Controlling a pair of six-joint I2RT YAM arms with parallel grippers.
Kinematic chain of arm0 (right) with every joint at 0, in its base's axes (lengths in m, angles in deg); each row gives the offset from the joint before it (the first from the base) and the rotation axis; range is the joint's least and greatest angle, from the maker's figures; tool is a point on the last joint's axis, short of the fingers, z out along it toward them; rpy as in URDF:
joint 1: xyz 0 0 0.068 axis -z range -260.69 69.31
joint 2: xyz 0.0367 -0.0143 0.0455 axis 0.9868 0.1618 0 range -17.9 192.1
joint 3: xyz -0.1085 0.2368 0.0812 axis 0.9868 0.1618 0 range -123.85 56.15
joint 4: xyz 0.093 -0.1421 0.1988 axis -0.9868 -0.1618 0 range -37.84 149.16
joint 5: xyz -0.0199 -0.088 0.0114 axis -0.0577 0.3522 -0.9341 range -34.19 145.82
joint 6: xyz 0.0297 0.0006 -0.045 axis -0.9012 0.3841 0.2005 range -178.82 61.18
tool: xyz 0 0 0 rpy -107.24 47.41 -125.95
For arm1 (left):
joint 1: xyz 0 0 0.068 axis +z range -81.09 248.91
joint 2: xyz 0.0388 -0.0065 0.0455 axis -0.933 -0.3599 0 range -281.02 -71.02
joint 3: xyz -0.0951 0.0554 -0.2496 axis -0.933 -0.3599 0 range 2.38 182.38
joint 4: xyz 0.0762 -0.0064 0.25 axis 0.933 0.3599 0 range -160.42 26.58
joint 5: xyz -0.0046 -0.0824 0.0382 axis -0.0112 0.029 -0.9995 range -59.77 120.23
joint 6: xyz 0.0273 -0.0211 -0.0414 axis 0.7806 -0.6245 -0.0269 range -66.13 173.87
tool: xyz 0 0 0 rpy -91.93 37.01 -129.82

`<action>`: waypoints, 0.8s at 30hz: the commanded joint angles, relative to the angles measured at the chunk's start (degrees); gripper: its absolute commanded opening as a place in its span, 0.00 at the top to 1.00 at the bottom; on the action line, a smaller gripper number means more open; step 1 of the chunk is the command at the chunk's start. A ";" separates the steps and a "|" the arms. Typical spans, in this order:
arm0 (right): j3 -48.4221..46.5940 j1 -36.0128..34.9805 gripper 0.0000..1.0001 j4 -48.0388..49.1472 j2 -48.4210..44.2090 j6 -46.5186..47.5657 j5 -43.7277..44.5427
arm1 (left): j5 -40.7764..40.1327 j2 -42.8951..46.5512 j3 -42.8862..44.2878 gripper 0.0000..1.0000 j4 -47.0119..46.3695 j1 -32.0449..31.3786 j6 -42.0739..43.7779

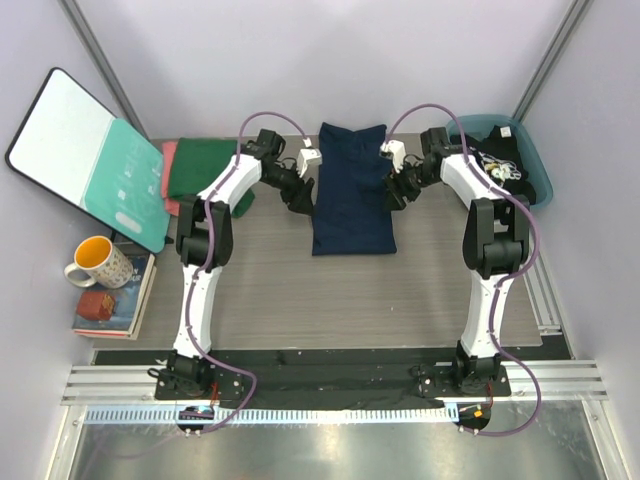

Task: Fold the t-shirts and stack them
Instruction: Fold the folded rectangular tshirt in 1/3 of the way

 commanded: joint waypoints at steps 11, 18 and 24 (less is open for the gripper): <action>-7.63 1.61 0.38 -0.71 3.18 -0.13 -3.84 | -6.38 -5.79 11.07 0.32 -1.89 -2.49 -10.09; -8.08 1.78 0.39 -0.62 3.36 -0.30 -4.28 | -10.97 -4.39 8.78 0.31 -1.02 -2.58 -7.30; -7.99 1.87 0.39 -1.05 4.32 -0.48 -4.28 | -12.38 -4.47 8.69 0.31 -0.05 -2.58 -6.85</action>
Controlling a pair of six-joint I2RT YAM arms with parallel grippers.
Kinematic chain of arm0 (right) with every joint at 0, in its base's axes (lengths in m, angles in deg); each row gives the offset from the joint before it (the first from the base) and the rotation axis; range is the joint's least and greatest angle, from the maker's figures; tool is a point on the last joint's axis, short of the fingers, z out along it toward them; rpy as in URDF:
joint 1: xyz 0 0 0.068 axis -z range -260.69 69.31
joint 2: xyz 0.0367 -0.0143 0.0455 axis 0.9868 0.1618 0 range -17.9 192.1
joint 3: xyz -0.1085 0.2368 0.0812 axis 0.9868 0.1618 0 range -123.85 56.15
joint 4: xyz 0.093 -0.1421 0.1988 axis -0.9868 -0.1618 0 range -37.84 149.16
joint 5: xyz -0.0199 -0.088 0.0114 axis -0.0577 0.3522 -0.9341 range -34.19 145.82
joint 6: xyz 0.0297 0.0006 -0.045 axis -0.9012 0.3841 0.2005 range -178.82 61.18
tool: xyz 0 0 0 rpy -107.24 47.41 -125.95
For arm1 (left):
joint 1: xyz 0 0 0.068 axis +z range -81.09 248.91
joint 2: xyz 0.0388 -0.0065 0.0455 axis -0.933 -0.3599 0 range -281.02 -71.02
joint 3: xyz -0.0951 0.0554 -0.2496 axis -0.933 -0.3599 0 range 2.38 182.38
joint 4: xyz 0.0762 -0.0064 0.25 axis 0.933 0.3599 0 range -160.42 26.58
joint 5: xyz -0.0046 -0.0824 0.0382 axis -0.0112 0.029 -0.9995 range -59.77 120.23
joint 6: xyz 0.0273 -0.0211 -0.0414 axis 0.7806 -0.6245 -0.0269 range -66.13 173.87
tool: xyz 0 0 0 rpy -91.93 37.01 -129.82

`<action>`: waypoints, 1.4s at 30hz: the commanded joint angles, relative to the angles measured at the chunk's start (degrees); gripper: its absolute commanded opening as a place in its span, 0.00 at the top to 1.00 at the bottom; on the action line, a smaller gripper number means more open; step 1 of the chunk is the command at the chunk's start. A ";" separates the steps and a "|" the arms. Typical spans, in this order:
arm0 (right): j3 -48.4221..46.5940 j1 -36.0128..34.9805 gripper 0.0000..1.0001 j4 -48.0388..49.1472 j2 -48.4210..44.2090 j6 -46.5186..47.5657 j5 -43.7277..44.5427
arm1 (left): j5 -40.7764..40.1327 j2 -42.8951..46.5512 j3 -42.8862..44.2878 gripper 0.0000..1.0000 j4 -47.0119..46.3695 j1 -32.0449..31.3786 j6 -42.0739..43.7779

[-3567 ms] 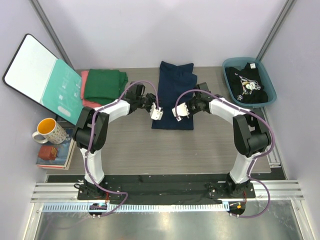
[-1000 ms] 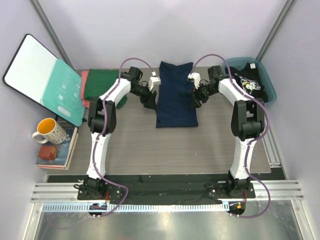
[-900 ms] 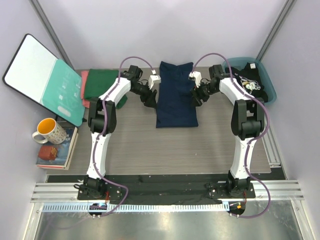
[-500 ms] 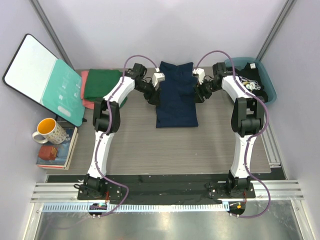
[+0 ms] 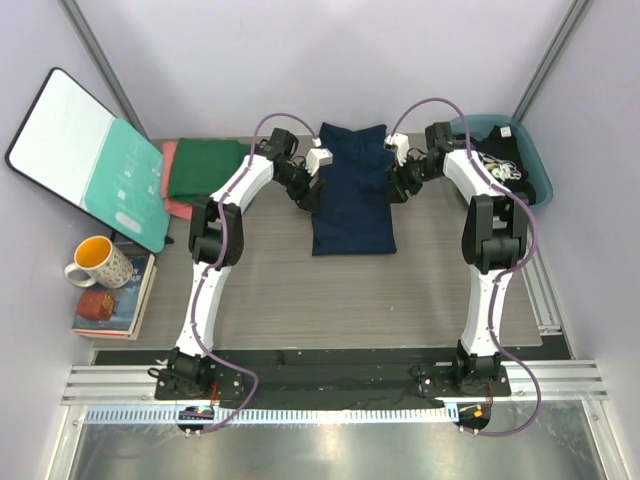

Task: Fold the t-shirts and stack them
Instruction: Fold the folded rectangular tshirt in 1/3 of the way

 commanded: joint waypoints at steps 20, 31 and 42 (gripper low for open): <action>-6.41 0.23 0.39 -3.06 8.11 -1.75 -5.63 | -0.57 -1.01 3.04 0.37 0.36 -1.67 -0.78; -11.16 0.14 0.42 -1.57 13.13 -3.77 -5.72 | -0.22 -0.57 2.87 0.47 0.71 -2.03 -1.13; -10.90 0.14 0.91 -0.51 12.60 -3.25 -4.93 | -0.48 -0.40 2.87 0.91 0.80 -2.29 -0.96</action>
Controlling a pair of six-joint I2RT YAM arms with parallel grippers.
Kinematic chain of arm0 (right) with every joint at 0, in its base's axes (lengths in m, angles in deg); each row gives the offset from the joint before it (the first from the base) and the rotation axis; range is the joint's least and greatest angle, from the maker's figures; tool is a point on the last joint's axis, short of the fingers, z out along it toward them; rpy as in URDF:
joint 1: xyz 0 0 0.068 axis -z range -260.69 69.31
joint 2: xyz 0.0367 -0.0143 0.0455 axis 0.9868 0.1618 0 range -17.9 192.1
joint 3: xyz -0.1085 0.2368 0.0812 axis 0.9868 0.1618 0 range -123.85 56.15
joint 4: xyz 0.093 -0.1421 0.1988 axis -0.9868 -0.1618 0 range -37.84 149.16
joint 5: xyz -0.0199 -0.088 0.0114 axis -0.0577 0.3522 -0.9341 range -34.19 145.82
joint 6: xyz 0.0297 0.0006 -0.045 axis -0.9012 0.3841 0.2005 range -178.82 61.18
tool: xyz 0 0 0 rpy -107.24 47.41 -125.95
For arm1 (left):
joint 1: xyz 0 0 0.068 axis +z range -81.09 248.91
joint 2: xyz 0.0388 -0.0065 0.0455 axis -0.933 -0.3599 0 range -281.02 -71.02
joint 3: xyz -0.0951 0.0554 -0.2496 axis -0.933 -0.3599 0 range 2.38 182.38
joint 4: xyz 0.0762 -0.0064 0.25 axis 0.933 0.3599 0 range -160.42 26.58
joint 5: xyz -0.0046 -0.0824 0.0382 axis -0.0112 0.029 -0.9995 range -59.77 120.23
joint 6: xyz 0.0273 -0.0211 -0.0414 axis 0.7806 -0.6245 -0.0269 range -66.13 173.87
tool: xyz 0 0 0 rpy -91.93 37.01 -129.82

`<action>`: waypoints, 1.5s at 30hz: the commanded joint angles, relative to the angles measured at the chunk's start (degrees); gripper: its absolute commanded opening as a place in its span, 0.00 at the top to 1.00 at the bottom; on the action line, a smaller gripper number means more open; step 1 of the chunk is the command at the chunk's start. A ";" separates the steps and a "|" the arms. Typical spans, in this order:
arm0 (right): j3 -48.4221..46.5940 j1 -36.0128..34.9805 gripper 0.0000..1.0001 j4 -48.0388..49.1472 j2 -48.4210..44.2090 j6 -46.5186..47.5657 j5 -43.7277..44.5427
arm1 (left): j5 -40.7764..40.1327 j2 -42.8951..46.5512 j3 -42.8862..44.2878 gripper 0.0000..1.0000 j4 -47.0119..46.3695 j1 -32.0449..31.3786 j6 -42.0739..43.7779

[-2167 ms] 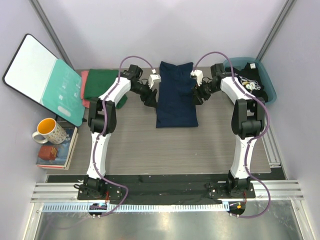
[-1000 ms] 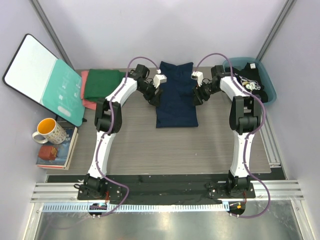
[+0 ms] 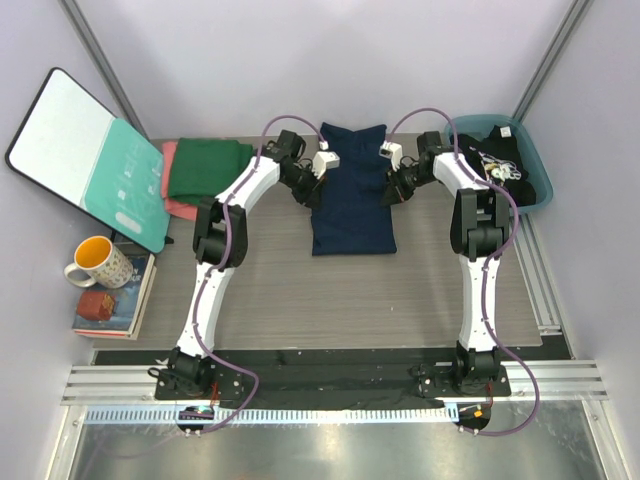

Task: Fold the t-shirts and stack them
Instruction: Fold the folded rectangular tshirt in 1/3 of the way

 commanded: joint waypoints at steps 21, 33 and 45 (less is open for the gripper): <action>0.19 -0.08 0.99 2.29 -8.31 0.38 1.59 | -0.42 6.41 1.77 1.00 -1.68 -0.54 -0.91; 1.08 -0.08 0.99 2.91 -9.19 1.52 3.79 | -1.39 8.96 1.86 1.00 -6.77 -0.54 -1.44; -1.56 -0.17 0.99 6.42 -6.30 0.29 7.13 | -5.26 6.41 2.13 1.00 -12.40 -0.63 0.67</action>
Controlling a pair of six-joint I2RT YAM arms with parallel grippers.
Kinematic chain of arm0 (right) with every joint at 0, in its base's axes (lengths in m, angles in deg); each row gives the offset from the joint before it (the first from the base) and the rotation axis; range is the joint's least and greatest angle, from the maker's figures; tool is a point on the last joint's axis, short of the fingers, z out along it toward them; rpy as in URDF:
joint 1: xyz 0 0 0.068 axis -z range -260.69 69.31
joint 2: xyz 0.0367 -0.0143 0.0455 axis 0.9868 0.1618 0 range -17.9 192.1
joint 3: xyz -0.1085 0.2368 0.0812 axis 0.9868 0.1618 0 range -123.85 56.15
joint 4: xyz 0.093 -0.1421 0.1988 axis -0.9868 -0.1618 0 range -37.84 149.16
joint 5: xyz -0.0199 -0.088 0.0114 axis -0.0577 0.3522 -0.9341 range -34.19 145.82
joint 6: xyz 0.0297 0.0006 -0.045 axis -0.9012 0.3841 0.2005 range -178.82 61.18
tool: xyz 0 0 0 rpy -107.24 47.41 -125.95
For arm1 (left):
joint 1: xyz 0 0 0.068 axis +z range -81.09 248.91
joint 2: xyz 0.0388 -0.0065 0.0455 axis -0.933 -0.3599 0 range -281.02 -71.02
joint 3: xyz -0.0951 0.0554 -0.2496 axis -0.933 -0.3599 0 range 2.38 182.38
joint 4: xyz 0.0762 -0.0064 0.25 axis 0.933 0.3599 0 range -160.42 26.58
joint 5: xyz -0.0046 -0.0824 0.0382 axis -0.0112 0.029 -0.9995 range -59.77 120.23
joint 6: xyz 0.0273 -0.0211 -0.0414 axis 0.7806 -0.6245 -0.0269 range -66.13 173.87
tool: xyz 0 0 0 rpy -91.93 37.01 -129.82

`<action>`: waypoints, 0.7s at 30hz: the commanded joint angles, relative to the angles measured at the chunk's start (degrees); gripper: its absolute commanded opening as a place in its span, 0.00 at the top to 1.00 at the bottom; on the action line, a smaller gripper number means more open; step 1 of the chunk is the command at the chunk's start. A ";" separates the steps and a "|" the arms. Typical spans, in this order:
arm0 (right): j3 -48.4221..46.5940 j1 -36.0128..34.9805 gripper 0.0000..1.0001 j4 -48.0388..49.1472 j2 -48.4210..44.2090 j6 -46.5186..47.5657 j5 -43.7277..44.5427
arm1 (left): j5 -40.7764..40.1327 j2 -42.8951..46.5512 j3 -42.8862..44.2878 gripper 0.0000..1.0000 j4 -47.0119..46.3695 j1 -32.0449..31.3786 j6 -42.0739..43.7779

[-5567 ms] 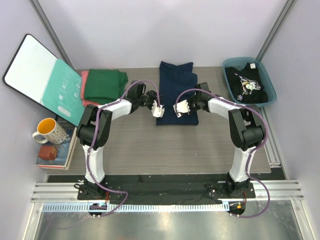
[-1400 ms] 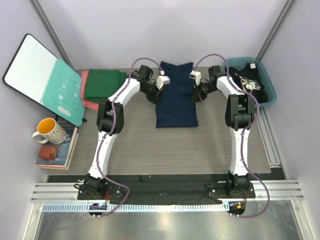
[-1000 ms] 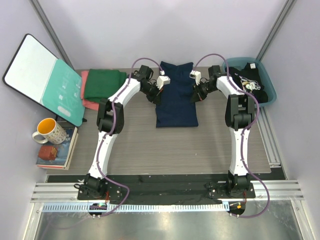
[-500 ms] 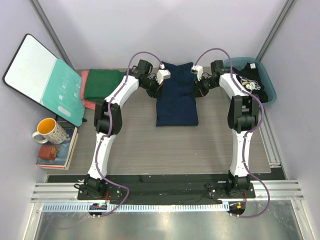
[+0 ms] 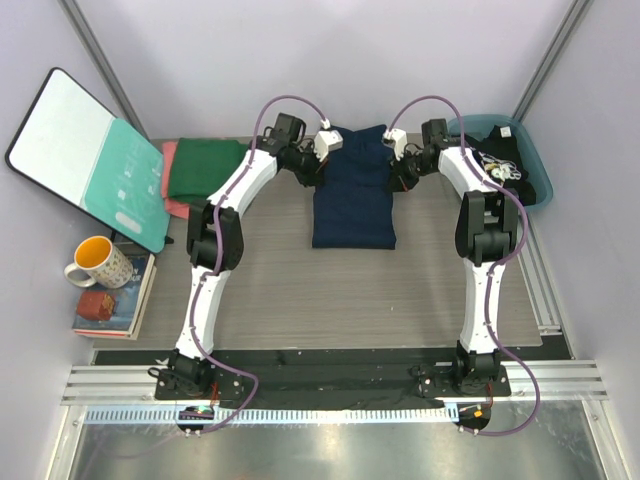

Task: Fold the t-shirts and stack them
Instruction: Fold the folded rectangular tshirt in 1/3 of the way

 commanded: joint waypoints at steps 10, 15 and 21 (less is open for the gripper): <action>-3.10 -0.96 0.61 5.01 2.00 -0.54 6.93 | -5.29 -2.23 1.34 0.03 -7.59 -0.67 0.93; -0.20 -1.57 0.37 9.40 0.69 -0.54 13.08 | -6.79 -0.31 -3.22 0.00 -9.60 -0.85 0.50; 11.22 -1.75 0.31 21.27 -9.22 1.03 18.28 | -11.02 10.93 -18.77 0.00 -21.02 -0.68 1.89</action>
